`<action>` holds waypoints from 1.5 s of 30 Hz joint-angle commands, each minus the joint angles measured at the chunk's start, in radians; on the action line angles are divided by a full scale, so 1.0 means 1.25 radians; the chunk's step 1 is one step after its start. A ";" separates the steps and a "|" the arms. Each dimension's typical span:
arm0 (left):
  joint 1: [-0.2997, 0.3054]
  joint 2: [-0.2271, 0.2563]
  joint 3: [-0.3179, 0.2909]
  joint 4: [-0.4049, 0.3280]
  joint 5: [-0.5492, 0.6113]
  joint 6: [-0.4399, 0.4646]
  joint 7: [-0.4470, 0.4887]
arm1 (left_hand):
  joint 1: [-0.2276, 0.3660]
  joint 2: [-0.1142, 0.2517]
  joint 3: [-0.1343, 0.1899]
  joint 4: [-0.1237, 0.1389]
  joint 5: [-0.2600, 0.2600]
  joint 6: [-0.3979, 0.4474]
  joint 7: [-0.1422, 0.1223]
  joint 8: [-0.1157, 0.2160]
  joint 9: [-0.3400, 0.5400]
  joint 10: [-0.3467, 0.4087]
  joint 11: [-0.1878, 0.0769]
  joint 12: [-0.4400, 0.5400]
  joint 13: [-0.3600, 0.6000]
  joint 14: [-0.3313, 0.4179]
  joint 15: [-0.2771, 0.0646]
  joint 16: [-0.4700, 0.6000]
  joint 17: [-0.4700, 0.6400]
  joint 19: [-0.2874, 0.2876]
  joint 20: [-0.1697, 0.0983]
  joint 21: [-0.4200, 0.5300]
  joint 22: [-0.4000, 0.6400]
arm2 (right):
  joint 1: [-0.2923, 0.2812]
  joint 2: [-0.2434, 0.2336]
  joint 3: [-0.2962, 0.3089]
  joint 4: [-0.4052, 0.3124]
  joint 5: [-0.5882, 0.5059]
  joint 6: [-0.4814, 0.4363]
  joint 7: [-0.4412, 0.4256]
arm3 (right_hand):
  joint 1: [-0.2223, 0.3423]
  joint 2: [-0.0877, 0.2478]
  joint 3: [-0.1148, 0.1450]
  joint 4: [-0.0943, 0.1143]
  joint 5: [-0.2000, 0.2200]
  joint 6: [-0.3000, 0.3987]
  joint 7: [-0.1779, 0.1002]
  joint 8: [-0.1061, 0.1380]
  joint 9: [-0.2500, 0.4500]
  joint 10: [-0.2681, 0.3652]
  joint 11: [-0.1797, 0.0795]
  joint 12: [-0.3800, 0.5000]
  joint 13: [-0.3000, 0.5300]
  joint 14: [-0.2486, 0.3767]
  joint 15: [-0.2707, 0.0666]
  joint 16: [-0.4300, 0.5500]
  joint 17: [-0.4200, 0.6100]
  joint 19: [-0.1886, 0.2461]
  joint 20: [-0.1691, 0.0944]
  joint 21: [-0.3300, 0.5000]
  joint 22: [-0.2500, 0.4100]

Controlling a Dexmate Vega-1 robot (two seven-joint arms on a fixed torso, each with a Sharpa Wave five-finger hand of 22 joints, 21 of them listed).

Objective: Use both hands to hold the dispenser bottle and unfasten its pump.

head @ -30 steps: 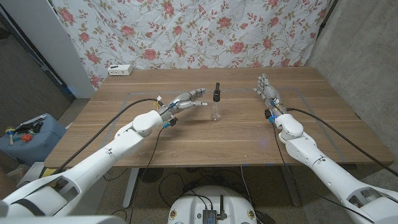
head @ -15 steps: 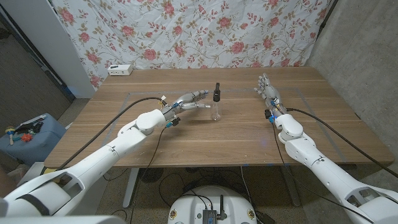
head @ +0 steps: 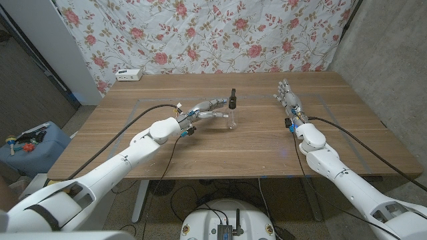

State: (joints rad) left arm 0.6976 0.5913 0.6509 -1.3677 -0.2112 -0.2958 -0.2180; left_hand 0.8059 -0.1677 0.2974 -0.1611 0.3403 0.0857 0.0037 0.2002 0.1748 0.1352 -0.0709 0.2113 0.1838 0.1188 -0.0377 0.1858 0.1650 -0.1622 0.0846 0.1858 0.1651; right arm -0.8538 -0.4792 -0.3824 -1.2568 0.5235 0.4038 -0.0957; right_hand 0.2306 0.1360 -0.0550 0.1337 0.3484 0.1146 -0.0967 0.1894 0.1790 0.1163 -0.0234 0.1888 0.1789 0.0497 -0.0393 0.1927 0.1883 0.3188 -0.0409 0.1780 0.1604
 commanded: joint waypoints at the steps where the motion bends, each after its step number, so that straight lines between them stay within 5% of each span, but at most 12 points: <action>1: -0.006 -0.015 0.010 0.011 0.010 -0.001 0.011 | 0.017 0.003 -0.009 0.003 0.005 0.016 -0.005 0.005 0.004 0.017 -0.008 0.009 0.003 0.016 -0.010 0.004 0.002 0.005 -0.012 0.006 0.003 | 0.005 0.005 0.003 0.021 0.009 0.023 0.021 | -0.002 -0.003 0.002 0.000 0.005 0.006 -0.006 0.002 0.002 0.003 -0.002 0.001 0.003 0.006 -0.005 0.002 0.001 0.004 -0.025 0.004 0.004; 8: -0.007 -0.028 0.015 0.020 0.006 0.005 0.013 | 0.040 0.010 -0.017 0.003 0.008 0.044 -0.021 0.009 0.005 0.040 -0.037 0.014 0.005 0.041 -0.031 0.006 0.002 0.016 -0.052 0.005 0.003 | 0.007 0.004 0.006 0.027 0.013 0.030 0.029 | 0.001 -0.001 0.004 -0.002 0.005 0.007 -0.008 0.002 0.002 0.003 -0.001 0.001 0.003 0.006 -0.006 0.002 0.001 0.003 -0.024 0.004 0.004; 15: -0.012 -0.042 0.024 0.034 0.006 0.011 0.014 | 0.065 0.017 -0.017 0.000 0.013 0.060 -0.022 0.010 0.006 0.062 -0.045 0.019 0.007 0.064 -0.040 0.009 0.003 0.011 -0.064 0.001 0.003 | 0.001 -0.004 0.012 0.022 0.015 0.034 0.030 | 0.003 0.000 0.005 -0.003 0.005 0.007 -0.009 0.002 0.002 0.004 -0.003 0.001 0.003 0.007 -0.007 0.002 0.000 0.002 -0.022 0.004 0.004; 35: -0.021 -0.065 0.037 0.045 0.015 0.048 0.044 | 0.121 0.046 -0.001 0.000 0.001 0.088 0.000 0.013 0.011 0.094 -0.030 0.030 0.019 0.112 -0.032 0.015 0.006 0.027 -0.082 0.003 0.003 | -0.005 -0.010 0.017 0.033 0.025 0.043 0.050 | 0.008 -0.001 0.007 -0.006 0.004 0.009 -0.013 0.001 0.002 0.004 -0.004 0.001 0.003 0.008 -0.007 0.002 0.000 0.000 -0.016 0.004 0.004; 40: -0.028 -0.075 0.042 0.064 0.013 0.039 0.040 | 0.141 0.056 0.003 0.003 -0.020 0.135 -0.008 0.025 0.014 0.138 -0.042 0.050 0.032 0.146 -0.043 0.019 0.007 0.049 -0.098 0.006 0.002 | 0.001 -0.009 0.015 0.040 0.025 0.043 0.056 | 0.008 -0.001 0.008 -0.007 0.003 0.009 -0.014 0.001 0.002 0.003 -0.004 0.001 0.003 0.008 -0.007 0.002 0.000 0.000 -0.016 0.004 0.004; 45: -0.032 -0.082 0.047 0.077 0.016 0.031 0.041 | 0.166 0.060 0.009 0.002 -0.045 0.175 -0.039 0.029 0.017 0.177 -0.068 0.071 0.047 0.191 -0.070 0.022 0.007 0.089 -0.131 0.012 0.002 | 0.000 -0.010 0.013 0.038 0.027 0.038 0.057 | 0.008 -0.001 0.008 -0.007 0.003 0.009 -0.013 0.001 0.002 0.003 -0.006 0.000 0.003 0.008 -0.007 0.001 0.000 0.000 -0.016 0.005 0.004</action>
State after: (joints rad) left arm 0.6689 0.5087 0.6985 -1.3026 -0.1943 -0.2437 -0.1691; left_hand 0.9932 -0.0937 0.2994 -0.1596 0.2947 0.2811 -0.0344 0.2304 0.1934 0.3337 -0.1484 0.2888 0.2330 0.3339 -0.0410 0.2091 0.1701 -0.0692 -0.0358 0.1925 0.1650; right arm -0.8574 -0.4893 -0.3619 -1.2143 0.5527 0.4566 -0.0350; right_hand 0.2337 0.1329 -0.0481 0.1268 0.3484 0.1251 -0.1072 0.1894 0.1791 0.1162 -0.0233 0.1888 0.1789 0.0497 -0.0393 0.1927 0.1862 0.3187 -0.0409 0.1780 0.1604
